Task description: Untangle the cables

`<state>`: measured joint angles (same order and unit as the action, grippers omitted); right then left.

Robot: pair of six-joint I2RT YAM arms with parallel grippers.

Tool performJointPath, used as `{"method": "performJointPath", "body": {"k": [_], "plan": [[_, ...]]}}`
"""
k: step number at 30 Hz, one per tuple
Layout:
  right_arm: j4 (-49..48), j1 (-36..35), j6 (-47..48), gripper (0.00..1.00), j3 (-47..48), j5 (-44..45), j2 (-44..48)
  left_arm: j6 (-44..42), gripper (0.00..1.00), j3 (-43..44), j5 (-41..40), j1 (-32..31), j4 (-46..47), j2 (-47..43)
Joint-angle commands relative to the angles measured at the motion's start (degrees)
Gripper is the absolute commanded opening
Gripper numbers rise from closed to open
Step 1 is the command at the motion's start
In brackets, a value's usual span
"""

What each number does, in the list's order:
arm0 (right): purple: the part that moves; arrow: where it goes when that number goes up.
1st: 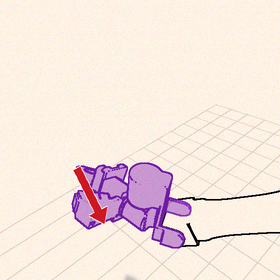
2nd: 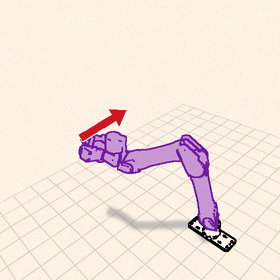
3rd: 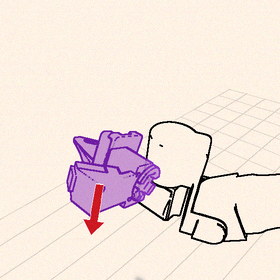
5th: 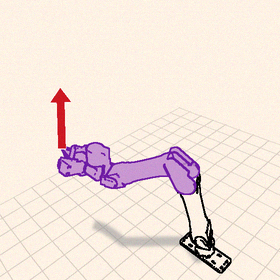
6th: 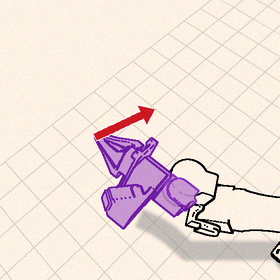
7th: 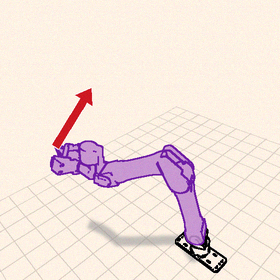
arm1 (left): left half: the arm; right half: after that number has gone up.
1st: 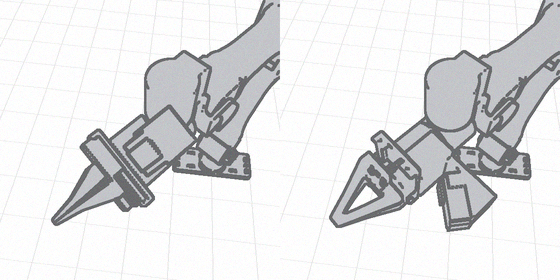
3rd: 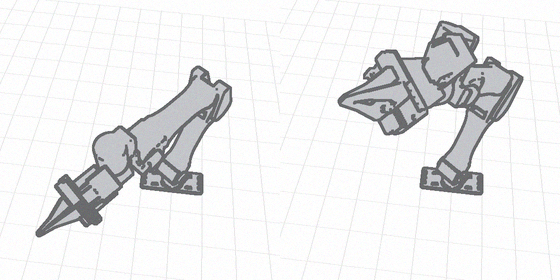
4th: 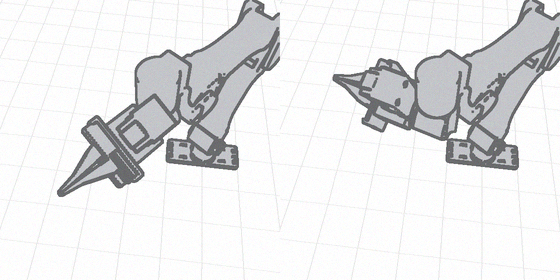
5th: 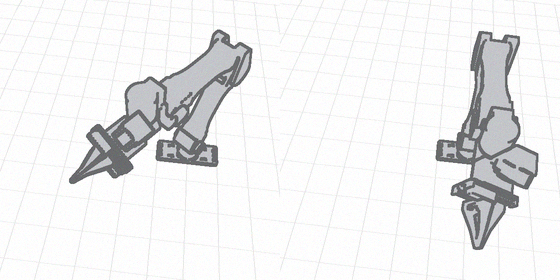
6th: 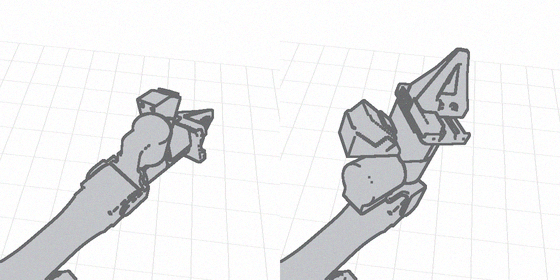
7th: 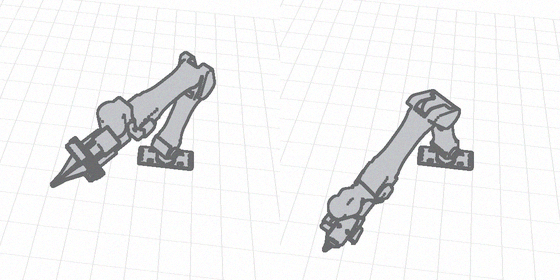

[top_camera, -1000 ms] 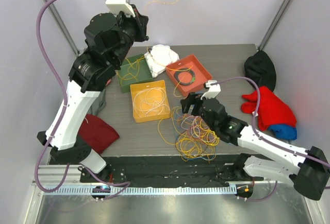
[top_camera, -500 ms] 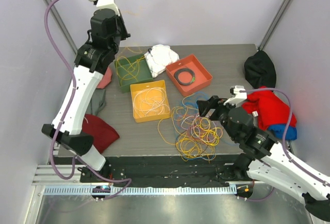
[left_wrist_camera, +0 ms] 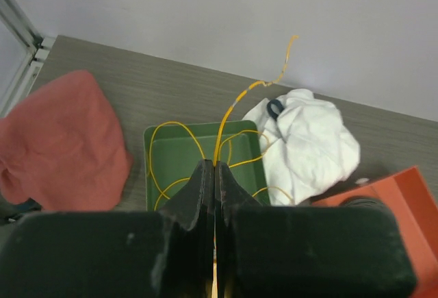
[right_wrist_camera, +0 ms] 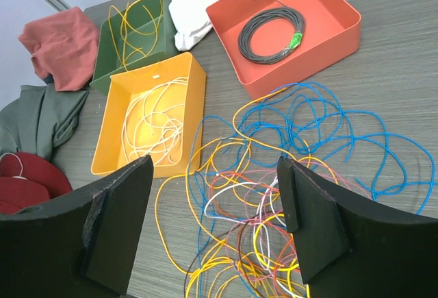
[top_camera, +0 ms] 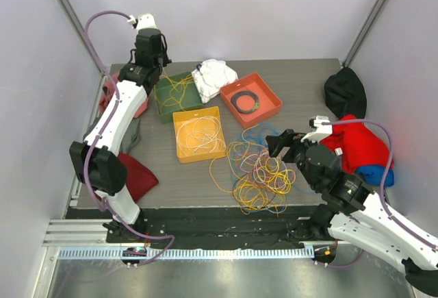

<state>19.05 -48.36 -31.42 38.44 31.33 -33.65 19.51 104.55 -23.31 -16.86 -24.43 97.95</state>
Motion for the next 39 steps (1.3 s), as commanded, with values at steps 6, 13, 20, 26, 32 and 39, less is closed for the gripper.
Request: {"method": "performJointPath", "body": {"k": [6,13,20,26,32,39], "plan": [[-0.15,-0.07,-1.01,0.82,-1.35,1.8,-0.63,4.05,0.0,-5.76,0.11,4.56,10.53,1.72],[-0.77,-0.07,-1.27,0.82,-1.96,1.98,-1.33,0.01,0.0,-3.57,-2.26,4.82,12.82,0.75],[-0.59,-0.16,-1.54,0.81,-3.19,1.98,0.07,-1.22,0.0,-8.92,-4.02,5.08,16.85,2.24],[-0.15,-0.07,-1.8,0.81,-4.16,2.86,1.3,0.61,0.0,-14.81,-1.4,5.09,16.96,3.03],[-0.15,-0.16,-2.07,0.81,-4.51,2.24,1.48,5.98,0.0,-26.13,3.7,5.09,17.92,0.31],[0.11,-0.16,-2.77,0.81,-4.86,1.72,2.45,6.33,0.0,-24.24,7.92,5.09,14.33,4.61]]}}
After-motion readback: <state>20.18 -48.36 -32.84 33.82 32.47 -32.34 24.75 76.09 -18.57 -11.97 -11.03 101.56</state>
